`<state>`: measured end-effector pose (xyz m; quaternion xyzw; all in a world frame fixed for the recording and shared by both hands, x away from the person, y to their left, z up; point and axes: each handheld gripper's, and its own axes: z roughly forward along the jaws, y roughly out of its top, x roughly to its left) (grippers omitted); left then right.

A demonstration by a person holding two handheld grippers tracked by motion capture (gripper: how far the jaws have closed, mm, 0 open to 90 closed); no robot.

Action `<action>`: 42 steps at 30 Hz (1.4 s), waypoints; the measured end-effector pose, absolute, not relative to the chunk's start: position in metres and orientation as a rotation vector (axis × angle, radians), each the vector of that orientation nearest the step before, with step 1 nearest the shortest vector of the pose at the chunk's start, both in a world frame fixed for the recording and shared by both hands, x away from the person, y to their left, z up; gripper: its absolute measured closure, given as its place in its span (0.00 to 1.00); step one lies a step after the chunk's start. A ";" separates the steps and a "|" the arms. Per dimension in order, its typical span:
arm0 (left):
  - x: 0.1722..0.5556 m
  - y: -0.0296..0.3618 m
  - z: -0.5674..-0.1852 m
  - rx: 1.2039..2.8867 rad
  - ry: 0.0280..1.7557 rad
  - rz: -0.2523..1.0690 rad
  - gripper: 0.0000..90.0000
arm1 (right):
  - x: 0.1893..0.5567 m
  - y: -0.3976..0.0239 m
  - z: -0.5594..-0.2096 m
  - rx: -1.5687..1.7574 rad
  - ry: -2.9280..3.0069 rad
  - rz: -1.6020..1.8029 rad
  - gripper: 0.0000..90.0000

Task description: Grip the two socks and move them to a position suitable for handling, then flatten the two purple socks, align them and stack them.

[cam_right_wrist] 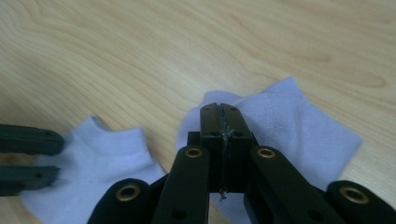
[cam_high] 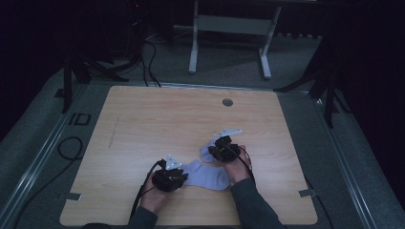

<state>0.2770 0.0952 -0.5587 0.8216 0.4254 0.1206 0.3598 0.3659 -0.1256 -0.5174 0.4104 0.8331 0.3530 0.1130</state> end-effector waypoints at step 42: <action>0.275 0.094 -0.559 2.108 1.104 0.313 0.78 | 0.367 -0.213 -0.518 1.412 2.287 1.060 0.99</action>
